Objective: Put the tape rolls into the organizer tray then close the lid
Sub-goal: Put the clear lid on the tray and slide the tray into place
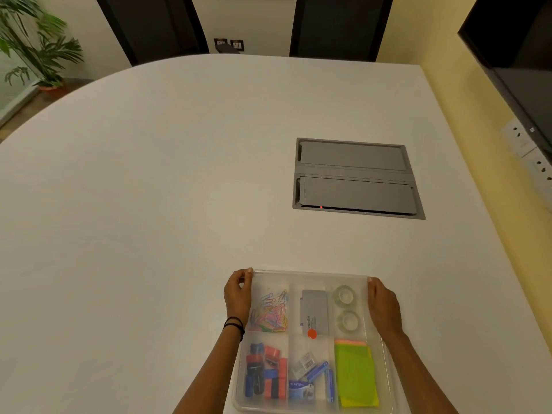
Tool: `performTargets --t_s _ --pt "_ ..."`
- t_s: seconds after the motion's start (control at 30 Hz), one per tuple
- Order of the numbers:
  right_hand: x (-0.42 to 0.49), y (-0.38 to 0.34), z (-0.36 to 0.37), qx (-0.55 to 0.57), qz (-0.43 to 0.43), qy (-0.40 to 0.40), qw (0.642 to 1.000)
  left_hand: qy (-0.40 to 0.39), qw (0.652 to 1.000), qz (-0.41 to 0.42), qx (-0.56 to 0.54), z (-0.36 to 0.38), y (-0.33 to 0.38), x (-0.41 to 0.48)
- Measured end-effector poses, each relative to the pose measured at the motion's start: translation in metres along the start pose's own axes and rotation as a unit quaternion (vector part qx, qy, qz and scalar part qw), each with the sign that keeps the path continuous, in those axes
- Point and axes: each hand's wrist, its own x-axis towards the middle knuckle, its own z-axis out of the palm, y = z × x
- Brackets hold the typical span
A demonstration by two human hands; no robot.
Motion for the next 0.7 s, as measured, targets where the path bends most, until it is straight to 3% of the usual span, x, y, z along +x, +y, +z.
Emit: performTargets --t_s 0.17,0.7 --pt "0.014 -0.001 0.004 0.151 0.056 0.009 0.987 0.001 1.000 0.001 0.002 0.001 -0.002 0.002" --pt "0.009 0.002 0.002 0.233 0.074 0.007 0.970 -0.018 0.999 0.031 0.038 0.006 0.010 0.008"
